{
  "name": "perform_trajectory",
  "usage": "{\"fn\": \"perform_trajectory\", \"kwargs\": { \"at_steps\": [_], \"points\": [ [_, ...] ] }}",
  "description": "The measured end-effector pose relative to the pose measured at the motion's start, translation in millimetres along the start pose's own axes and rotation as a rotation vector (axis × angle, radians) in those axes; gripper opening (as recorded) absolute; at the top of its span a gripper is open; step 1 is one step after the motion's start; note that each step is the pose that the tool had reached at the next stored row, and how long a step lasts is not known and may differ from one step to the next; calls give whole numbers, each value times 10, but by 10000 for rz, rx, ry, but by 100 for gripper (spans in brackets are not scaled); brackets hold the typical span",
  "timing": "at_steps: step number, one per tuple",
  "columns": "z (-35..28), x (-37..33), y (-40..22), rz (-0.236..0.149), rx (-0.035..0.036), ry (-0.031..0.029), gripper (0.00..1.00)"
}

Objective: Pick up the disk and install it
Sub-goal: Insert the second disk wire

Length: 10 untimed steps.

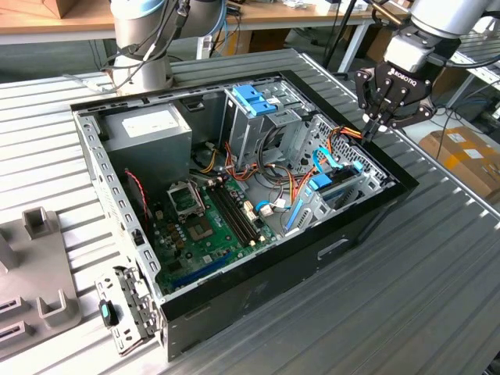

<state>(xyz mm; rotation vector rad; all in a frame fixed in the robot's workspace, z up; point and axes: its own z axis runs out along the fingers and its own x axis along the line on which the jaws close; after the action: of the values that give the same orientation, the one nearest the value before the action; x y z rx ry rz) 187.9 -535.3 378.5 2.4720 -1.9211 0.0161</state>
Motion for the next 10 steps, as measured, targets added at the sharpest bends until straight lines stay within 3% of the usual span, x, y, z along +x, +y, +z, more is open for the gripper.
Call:
{"fn": "perform_trajectory", "kwargs": {
  "at_steps": [10],
  "points": [
    [0, -3, 11, 373, -6, 0, 16]
  ]
}}
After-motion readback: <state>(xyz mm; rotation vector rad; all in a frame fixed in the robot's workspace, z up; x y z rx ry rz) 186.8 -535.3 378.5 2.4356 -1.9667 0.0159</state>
